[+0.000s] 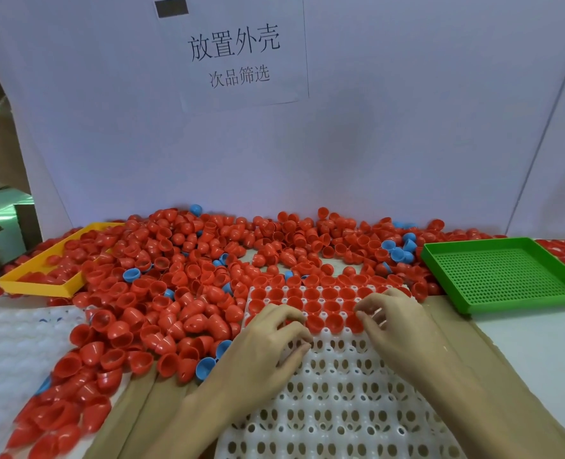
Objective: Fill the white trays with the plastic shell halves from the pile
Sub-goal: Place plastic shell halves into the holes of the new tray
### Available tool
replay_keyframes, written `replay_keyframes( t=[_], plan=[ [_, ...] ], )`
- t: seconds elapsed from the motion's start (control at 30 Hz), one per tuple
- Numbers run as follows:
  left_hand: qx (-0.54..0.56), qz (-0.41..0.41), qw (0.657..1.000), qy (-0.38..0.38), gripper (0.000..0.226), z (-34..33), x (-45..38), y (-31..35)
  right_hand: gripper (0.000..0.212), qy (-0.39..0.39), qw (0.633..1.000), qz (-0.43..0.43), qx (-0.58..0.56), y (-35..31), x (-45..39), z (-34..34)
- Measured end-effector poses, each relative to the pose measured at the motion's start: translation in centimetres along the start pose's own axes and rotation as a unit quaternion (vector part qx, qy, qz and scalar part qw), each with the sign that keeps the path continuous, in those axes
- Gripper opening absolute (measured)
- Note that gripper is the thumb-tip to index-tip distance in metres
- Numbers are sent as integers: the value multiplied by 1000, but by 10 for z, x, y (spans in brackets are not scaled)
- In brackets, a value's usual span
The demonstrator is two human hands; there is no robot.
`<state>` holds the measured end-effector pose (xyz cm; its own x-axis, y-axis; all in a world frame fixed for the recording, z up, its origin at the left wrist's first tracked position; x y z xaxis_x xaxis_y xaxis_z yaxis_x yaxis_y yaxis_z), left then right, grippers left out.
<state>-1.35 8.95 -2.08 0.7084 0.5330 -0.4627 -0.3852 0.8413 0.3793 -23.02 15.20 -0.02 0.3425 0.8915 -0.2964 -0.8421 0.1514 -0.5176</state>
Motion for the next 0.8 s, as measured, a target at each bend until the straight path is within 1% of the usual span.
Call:
replay_keyframes(
  t=[0.13, 0.23, 0.33, 0.4, 0.5, 0.57, 0.63, 0.7, 0.8],
  plan=[
    [109, 81, 990, 22, 9, 5, -9, -1, 15, -8, 1000, 4, 1, 3, -3, -4],
    [122, 101, 986, 46, 10, 11, -26, -6, 13, -2, 1000, 8, -9, 4, -3, -5],
    [81, 120, 988, 52, 15, 13, -61, -26, 14, 15, 1000, 14, -14, 3, -3, -5],
    [16, 146, 988, 36, 24, 11, -91, -47, 16, 20, 1000, 16, -17, 3, -2, -5],
    [-98, 202, 974, -32, 41, 7, -129, -85, 17, 18, 999, 15, -23, 3, -2, -5],
    [-140, 226, 960, -88, 42, 6, -142, -108, 18, 17, 999, 15, -25, 4, -2, -4],
    [-124, 221, 960, -120, 33, 5, -149, -121, 19, 16, 999, 19, -23, 4, -3, -4],
    [-95, 213, 966, -109, 28, 2, -150, -128, 19, 14, 999, 24, -23, 4, -3, -4],
    [-78, 209, 971, -86, 25, 3, -145, -131, 18, 13, 999, 35, -20, 4, -3, -5]
  ],
)
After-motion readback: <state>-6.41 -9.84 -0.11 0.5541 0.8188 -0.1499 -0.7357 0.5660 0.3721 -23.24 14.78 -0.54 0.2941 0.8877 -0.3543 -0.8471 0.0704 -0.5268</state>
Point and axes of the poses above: each hand's wrist, its own x-axis away from the middle knuckle, its own z-axis out of the back of the hand, y = z × x, the point moved 4 cm from there along -x, towards the middle knuckle, and after that the axes turned 1 degree about x, right-handed, at the moved point
